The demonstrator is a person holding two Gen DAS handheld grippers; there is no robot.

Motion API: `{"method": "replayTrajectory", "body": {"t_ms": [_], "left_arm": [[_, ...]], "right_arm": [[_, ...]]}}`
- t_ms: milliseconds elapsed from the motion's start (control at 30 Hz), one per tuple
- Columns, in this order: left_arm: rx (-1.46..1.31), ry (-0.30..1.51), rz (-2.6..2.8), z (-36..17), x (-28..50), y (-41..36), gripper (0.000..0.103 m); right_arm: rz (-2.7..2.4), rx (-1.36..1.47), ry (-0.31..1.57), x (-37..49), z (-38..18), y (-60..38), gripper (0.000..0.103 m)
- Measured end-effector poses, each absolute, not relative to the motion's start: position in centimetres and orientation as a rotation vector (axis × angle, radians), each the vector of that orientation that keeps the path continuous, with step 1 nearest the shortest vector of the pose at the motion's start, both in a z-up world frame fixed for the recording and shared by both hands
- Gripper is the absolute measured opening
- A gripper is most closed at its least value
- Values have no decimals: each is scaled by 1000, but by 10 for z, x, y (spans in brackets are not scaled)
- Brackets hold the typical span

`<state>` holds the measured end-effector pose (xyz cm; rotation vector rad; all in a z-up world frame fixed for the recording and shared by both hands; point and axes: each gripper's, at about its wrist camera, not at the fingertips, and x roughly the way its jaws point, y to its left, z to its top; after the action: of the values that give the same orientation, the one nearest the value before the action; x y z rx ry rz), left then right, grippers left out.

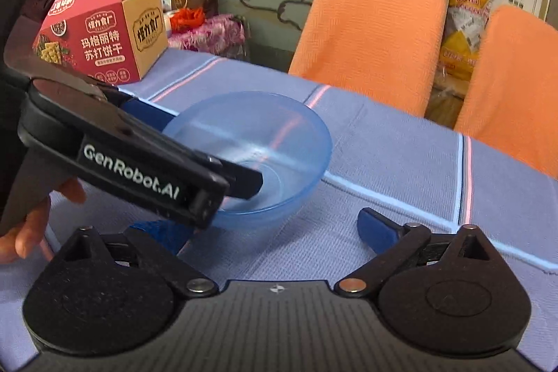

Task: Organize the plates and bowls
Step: 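Grasp the blue bowl rim with the left gripper and lift it, then lower the blue bowl into the white bowl with the left gripper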

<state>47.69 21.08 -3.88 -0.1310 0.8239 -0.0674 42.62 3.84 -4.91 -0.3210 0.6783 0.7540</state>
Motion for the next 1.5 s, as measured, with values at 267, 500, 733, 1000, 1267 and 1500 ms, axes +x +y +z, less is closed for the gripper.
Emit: {"method": "replayTrajectory", "body": {"t_ms": [267,500,733,1000,1267,1500], "left_arm": [[-150,832,-132,-20,480,199,44],[-127,780,-216,24,437,173,44],[-104,783,-324,50,371,112,44],[-62,808,-450,48,297,27,46],[-16,864,-533,29,252,-32,46],[8,908,-510,11,247,-43,55]], "right_arm": [[814,-314,637,428,-33,53,70],[809,-286,557,386,5,19,70],[750,-306,560,317,33,-39,70],[668,-307,627,242,35,-113,72],[606,-261,683,202,18,-163,73],[614,-246,699,196,1,-173,72]]}}
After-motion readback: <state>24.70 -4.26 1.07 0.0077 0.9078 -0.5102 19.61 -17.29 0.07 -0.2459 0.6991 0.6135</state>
